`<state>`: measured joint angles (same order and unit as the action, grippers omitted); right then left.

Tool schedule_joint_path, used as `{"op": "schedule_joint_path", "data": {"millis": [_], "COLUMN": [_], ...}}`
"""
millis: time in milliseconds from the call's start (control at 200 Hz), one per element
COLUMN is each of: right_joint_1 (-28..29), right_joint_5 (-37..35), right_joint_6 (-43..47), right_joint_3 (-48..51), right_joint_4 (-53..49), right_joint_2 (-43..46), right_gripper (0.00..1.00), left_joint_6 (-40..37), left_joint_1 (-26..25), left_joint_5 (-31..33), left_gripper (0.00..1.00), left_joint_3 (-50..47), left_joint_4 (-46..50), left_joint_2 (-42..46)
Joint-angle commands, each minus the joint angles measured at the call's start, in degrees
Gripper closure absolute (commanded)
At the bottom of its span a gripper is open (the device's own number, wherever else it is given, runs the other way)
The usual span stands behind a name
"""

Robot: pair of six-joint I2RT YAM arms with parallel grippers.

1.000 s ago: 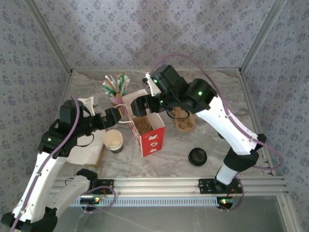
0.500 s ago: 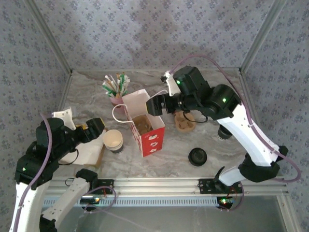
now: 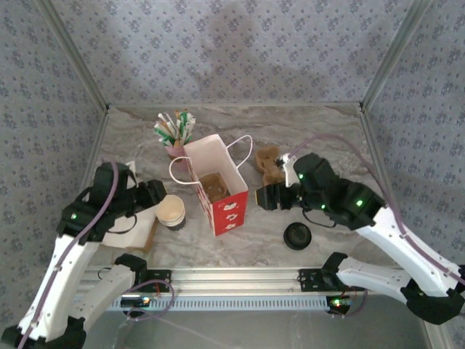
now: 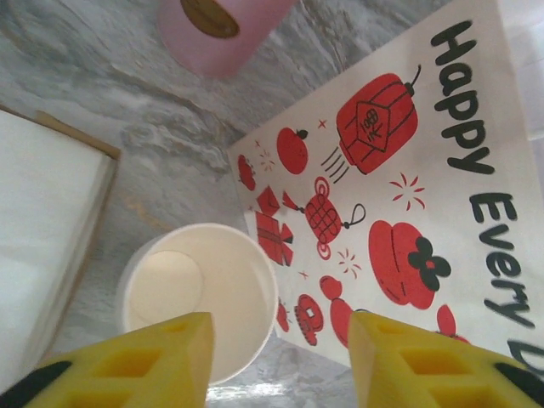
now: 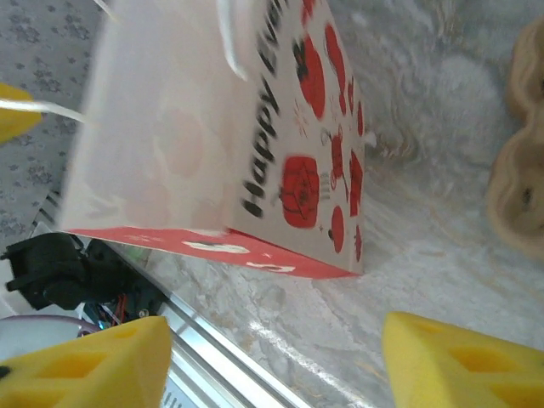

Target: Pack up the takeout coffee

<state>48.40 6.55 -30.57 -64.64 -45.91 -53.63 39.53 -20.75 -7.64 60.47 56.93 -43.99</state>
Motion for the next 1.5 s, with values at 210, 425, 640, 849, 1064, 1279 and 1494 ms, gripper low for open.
{"op": "schedule_joint_path", "data": {"millis": [210,425,640,849,1064,1279,1494], "right_joint_1": [7.6,10.5,10.7,9.4,7.4,4.1,0.4], "right_joint_5": [0.4,-2.5,-8.3,-9.7,-9.7,-8.5,-6.1], "right_joint_6": [-4.1,-7.3,-6.1,-3.2,-1.2,0.0,1.4], "right_joint_3": [20.6,25.9,26.5,25.3,23.6,22.7,21.0], "right_joint_4": [28.0,37.5,37.9,35.9,34.5,33.9,33.7], "right_joint_2": [1.3,-2.2,-3.9,-5.5,-7.5,-9.0,-11.6], "right_gripper": [0.46,0.55,0.57,0.57,0.57,0.57,0.56], "left_joint_6": [2.8,2.7,2.6,2.1,1.8,1.4,0.7], "left_joint_1": [-0.6,-1.3,-2.4,-3.1,-3.8,-3.8,-3.8], "left_joint_5": [-10.2,-11.3,-11.6,-12.0,-12.1,-12.4,-11.5], "left_gripper": [0.67,0.74,0.77,0.79,0.80,0.80,0.80], "left_joint_3": [-2.9,-2.7,-2.3,-1.4,-0.1,1.0,2.6], "left_joint_4": [-15.5,-20.4,-24.6,-27.6,-30.3,-31.9,-32.8], "left_joint_2": [-8.8,-15.2,-20.3,-24.9,-28.4,-31.8,-34.6]}}
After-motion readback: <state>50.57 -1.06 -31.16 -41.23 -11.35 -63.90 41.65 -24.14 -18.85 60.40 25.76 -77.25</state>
